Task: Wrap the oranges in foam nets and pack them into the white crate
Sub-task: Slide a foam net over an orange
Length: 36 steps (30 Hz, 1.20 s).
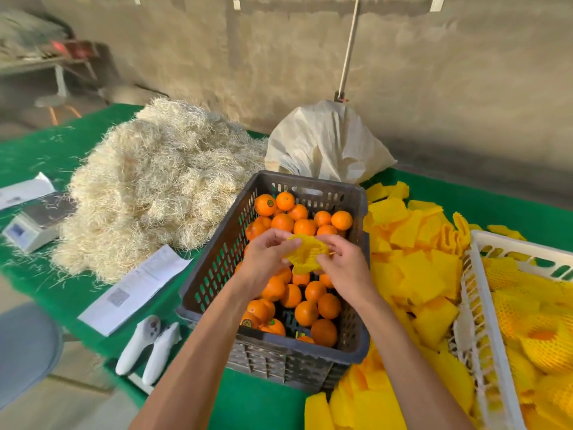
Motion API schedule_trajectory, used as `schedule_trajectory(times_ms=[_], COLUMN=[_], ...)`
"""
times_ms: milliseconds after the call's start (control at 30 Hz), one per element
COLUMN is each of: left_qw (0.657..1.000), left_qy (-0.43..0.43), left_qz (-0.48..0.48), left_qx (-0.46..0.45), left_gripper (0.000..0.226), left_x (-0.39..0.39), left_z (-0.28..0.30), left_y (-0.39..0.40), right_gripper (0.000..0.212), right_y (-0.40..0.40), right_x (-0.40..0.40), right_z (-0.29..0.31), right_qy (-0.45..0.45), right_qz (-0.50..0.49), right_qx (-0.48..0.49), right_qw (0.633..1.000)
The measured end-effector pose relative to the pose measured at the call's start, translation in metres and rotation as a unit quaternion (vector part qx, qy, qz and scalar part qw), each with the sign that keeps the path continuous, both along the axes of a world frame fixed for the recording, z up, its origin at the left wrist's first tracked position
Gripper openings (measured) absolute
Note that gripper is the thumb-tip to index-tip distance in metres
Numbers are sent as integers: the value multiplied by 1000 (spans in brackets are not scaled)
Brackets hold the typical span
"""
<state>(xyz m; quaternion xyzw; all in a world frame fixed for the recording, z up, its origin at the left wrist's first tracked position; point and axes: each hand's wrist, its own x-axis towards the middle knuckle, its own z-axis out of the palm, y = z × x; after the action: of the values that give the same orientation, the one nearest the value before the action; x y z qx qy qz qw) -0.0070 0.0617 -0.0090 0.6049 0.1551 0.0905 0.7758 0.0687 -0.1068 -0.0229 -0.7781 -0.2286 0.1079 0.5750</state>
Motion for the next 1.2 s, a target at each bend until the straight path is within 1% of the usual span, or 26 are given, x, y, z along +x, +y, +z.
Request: schedule_trajectory(times_ms=[67, 100, 167, 200, 233, 267, 333, 367, 400, 500, 633, 700, 733, 767, 800, 867, 933, 967, 1000, 1067, 1100, 1133, 1200], left_qw=[997, 992, 972, 950, 913, 862, 739, 691, 665, 663, 647, 657, 670, 691, 721, 802, 893, 925, 949, 981, 989, 993, 997], left_qy=[17, 35, 100, 152, 215, 283, 407, 446, 463, 455, 431, 425, 421, 414, 395, 326, 233, 184, 136, 56, 31, 16, 4], left_qz=[43, 45, 2, -42, -94, -146, -227, -254, -270, -266, -271, -280, -276, -258, -226, -152, -75, -44, -25, -29, -42, -49, -61], left_qx=[67, 111, 212, 271, 334, 396, 486, 510, 520, 532, 567, 556, 545, 534, 522, 478, 377, 329, 283, 181, 141, 108, 49], left_gripper=[8, 10, 19, 24, 29, 35, 43, 43, 41, 29, 32, 35, 36, 40, 46, 63, 84, 91, 88, 59, 47, 42, 46], left_x=[-1, -1, -4, -7, -10, -13, -19, -21, -24, -29, -33, -35, -35, -36, -36, -33, -28, -26, -24, -21, -19, -18, -13], left_z=[-7, -11, -16, -18, -21, -24, -28, -31, -35, -45, -42, -37, -34, -31, -27, -19, -7, 1, 7, 15, 17, 18, 13], left_y=[6, 10, 21, 29, 36, 42, 45, 45, 44, 41, 33, 30, 29, 29, 30, 29, 23, 18, 11, -3, -12, -19, -31], right_gripper=[28, 24, 20, 19, 19, 19, 19, 20, 20, 21, 24, 22, 20, 18, 16, 16, 18, 20, 22, 25, 25, 25, 24], right_y=[8, 12, 17, 19, 20, 22, 24, 24, 25, 26, 23, 22, 21, 19, 17, 13, 9, 7, 5, -1, -4, -8, -16], right_x=[-3, -3, -3, -2, -2, -1, -2, -3, -4, -6, -8, -9, -11, -12, -13, -15, -15, -14, -12, -10, -9, -9, -8], right_z=[-9, -14, -22, -25, -27, -29, -32, -34, -35, -37, -34, -31, -30, -28, -27, -22, -18, -15, -13, -7, -5, -2, 3], right_qy=[-36, -60, -121, -146, -160, -165, -167, -168, -167, -155, -135, -133, -136, -145, -160, -194, -216, -220, -221, -219, -217, -212, -194], right_qz=[12, 12, -6, -17, -26, -32, -38, -40, -40, -38, -36, -38, -40, -44, -50, -65, -78, -87, -96, -110, -112, -110, -110], right_qx=[-81, -117, -176, -202, -221, -233, -243, -243, -241, -238, -232, -231, -229, -230, -236, -259, -269, -271, -275, -282, -279, -272, -258], right_qw=[996, 991, 977, 968, 962, 958, 955, 955, 955, 958, 963, 963, 963, 961, 957, 944, 935, 933, 931, 928, 929, 932, 940])
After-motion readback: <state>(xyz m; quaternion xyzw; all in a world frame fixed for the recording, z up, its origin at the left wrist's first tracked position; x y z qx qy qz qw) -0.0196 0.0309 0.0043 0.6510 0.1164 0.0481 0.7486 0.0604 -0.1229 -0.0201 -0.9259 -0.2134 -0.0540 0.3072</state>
